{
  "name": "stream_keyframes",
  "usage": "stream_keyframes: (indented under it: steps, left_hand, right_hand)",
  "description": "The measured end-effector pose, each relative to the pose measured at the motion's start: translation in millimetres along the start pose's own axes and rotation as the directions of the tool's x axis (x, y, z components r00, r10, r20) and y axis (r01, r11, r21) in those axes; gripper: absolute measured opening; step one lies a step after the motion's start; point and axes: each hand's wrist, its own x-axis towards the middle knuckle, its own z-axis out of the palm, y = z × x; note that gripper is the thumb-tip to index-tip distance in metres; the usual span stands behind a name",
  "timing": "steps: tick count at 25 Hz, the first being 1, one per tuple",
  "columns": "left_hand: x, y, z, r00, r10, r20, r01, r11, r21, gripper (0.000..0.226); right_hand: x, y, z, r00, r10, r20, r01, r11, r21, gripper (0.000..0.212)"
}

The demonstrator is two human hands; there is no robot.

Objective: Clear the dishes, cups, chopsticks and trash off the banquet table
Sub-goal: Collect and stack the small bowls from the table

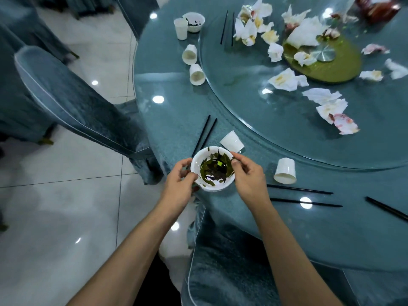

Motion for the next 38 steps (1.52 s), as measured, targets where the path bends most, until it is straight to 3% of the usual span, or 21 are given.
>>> stream_keyframes:
  steps: [6, 10, 19, 38]
  left_hand:
    - [5, 31, -62, 0.999, 0.050, 0.010, -0.050, 0.999, 0.021, 0.036]
    - [8, 54, -108, 0.998, 0.063, 0.027, -0.064, 0.998, 0.024, 0.035]
    - [25, 106, -228, 0.996, 0.088, 0.033, -0.090, 0.993, 0.074, 0.033]
    - [84, 179, -404, 0.971, 0.156, -0.180, -0.155, 0.988, 0.020, 0.035]
  right_hand:
    - [-15, -48, 52, 0.999, -0.044, 0.018, 0.044, 0.999, 0.002, 0.041]
    - [-21, -70, 93, 0.998, -0.055, 0.009, 0.054, 0.998, 0.034, 0.027]
    - [-42, -134, 202, 0.996, -0.083, -0.011, 0.084, 0.995, 0.059, 0.026]
    - [-8, -259, 383, 0.951, -0.235, 0.203, 0.225, 0.972, 0.068, 0.033]
